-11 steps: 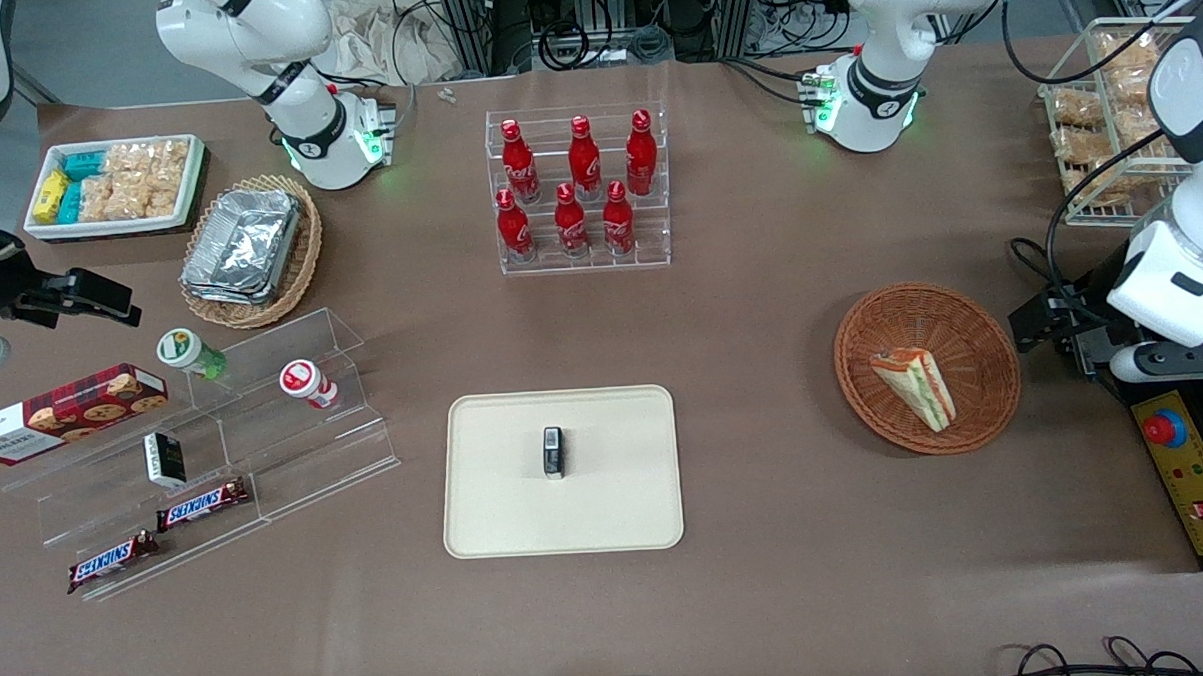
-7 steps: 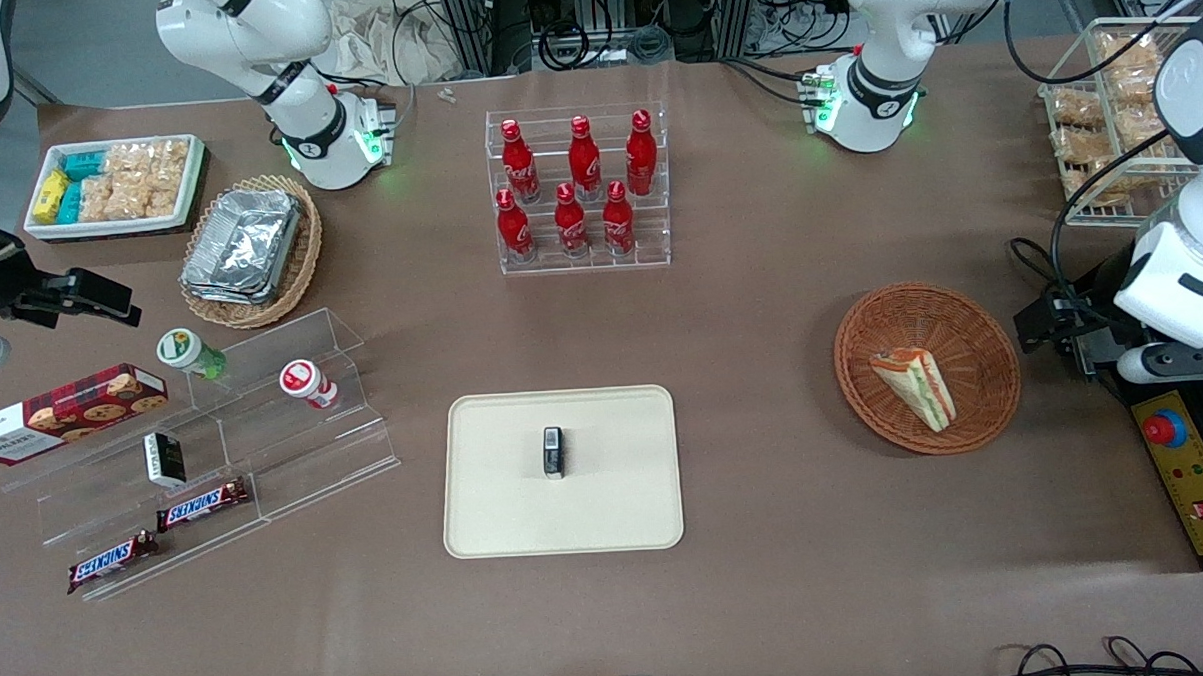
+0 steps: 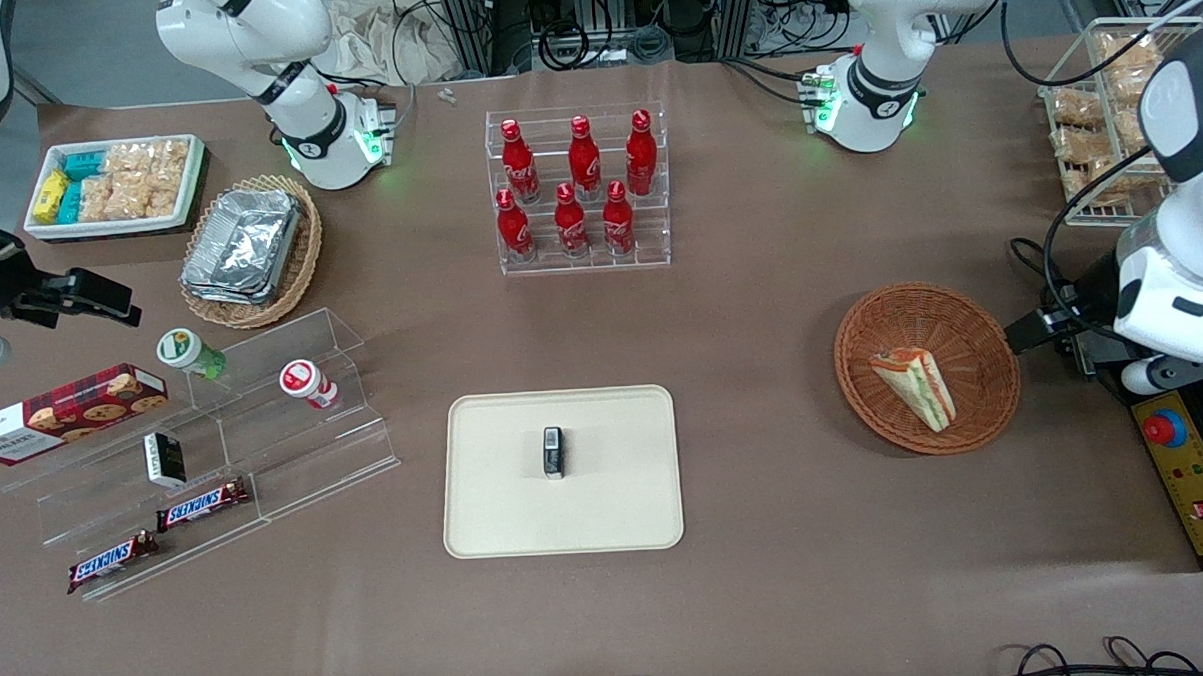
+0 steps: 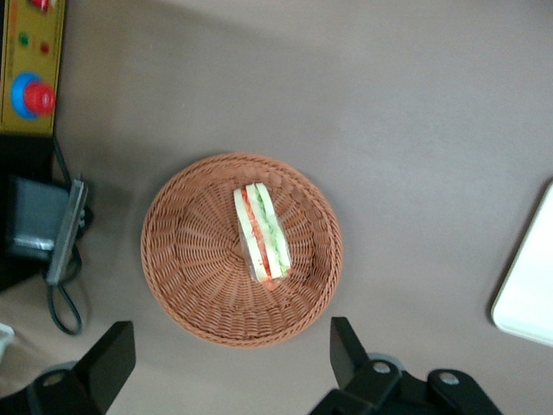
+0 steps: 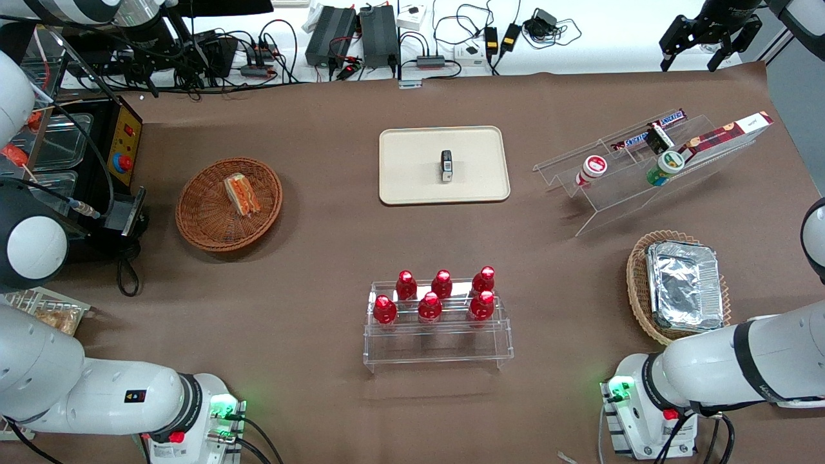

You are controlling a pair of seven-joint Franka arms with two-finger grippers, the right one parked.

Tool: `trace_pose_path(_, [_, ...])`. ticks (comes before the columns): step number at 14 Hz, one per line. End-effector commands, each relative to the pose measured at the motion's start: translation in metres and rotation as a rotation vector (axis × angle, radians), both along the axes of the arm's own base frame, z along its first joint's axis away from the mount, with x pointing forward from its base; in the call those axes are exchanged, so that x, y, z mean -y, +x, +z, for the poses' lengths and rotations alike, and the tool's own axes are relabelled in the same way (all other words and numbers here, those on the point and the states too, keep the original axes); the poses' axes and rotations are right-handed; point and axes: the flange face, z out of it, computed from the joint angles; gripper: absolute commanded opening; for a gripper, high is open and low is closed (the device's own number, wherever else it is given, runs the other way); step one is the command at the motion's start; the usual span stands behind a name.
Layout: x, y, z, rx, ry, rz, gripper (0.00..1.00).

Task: Place sandwich from basket to tray
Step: 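Move the left gripper over the wrapped sandwich in the wicker basket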

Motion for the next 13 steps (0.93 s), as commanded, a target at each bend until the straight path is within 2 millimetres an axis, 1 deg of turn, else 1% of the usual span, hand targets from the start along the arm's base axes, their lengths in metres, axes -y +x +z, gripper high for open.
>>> trace_pose_path(1, [0.001, -0.005, -0.032, 0.013, 0.014, 0.138, 1.00])
trace_pose_path(2, [0.000, -0.009, -0.052, 0.022, 0.012, 0.144, 1.00])
trace_pose_path(4, [0.002, -0.021, -0.085, 0.062, 0.006, 0.177, 1.00])
trace_pose_path(5, [0.003, -0.022, -0.097, 0.071, 0.004, 0.220, 1.00])
trace_pose_path(8, [0.006, -0.023, -0.130, 0.067, 0.001, 0.277, 1.00])
trace_pose_path(9, [0.006, -0.026, -0.148, 0.071, -0.001, 0.288, 1.00])
trace_pose_path(11, [0.012, -0.035, -0.171, 0.088, -0.008, 0.341, 1.00])
trace_pose_path(13, [0.027, -0.043, -0.190, 0.095, -0.015, 0.348, 1.00])
